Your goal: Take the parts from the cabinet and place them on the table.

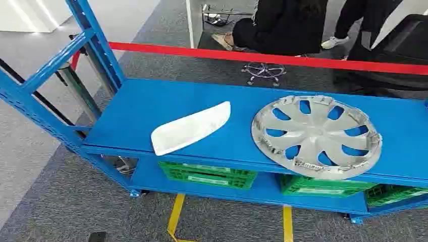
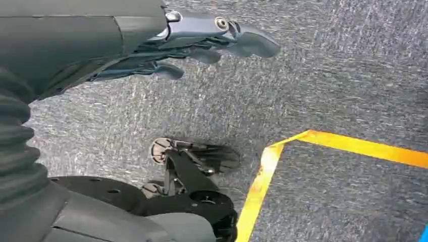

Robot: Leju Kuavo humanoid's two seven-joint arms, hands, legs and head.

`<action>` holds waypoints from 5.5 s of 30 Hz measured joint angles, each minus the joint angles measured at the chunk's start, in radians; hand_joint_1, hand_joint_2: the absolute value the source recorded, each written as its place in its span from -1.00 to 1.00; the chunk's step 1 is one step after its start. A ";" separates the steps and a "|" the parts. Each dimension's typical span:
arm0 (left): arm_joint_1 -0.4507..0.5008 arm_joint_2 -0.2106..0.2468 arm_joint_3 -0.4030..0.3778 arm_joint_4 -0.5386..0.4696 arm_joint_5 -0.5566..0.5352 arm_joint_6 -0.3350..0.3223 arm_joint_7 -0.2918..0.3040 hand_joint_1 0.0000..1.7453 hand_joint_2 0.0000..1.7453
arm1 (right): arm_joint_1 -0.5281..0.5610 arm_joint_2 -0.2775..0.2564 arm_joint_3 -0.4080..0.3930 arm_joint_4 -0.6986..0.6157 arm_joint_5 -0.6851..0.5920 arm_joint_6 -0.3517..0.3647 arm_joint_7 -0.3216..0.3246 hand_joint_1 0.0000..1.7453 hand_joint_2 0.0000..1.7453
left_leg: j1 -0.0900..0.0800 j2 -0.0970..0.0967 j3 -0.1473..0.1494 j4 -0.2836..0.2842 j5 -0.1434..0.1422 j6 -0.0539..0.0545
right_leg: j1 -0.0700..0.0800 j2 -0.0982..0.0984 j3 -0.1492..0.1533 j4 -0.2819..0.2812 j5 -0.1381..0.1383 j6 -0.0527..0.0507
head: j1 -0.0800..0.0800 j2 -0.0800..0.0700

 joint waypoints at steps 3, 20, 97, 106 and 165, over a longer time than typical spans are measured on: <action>0.000 0.000 0.000 0.000 0.000 0.000 0.000 -1.00 1.00 | 0.000 0.000 -0.002 0.000 0.000 0.000 0.000 -1.00 1.00 | 0.000 0.000 0.000 0.000 0.000 0.000 | 0.000 0.000 0.000 0.000 0.000 0.000 | 0.000 0.000; 0.005 -0.005 -0.045 0.014 -0.125 -0.036 0.004 -1.00 1.00 | 0.174 0.096 -0.427 -0.679 0.937 0.430 0.139 -1.00 1.00 | -0.002 -0.004 0.007 0.000 -0.005 0.004 | -0.002 -0.004 -0.003 -0.001 -0.009 0.006 | 0.000 0.000; -0.005 -0.009 0.080 0.015 -0.268 -0.158 0.059 -1.00 1.00 | 0.426 0.167 -0.195 -1.572 1.261 0.298 0.135 -1.00 1.00 | -0.005 -0.005 0.018 0.000 -0.013 0.003 | -0.005 -0.003 0.018 0.000 -0.016 0.007 | -0.001 0.000; -0.011 -0.006 0.068 0.015 -0.300 -0.164 0.079 -1.00 1.00 | 0.430 0.085 -0.117 -1.567 1.235 0.320 0.293 -1.00 1.00 | -0.005 -0.005 0.018 0.000 -0.013 0.003 | -0.005 -0.003 0.019 0.000 -0.016 0.007 | 0.000 0.000; -0.052 0.006 0.039 0.015 -0.393 -0.192 0.131 -1.00 1.00 | 0.047 -0.484 0.529 -1.200 1.122 0.319 0.714 1.00 1.00 | -0.006 -0.005 0.023 0.000 -0.012 0.003 | -0.006 -0.002 0.023 0.000 -0.014 0.009 | 0.000 0.000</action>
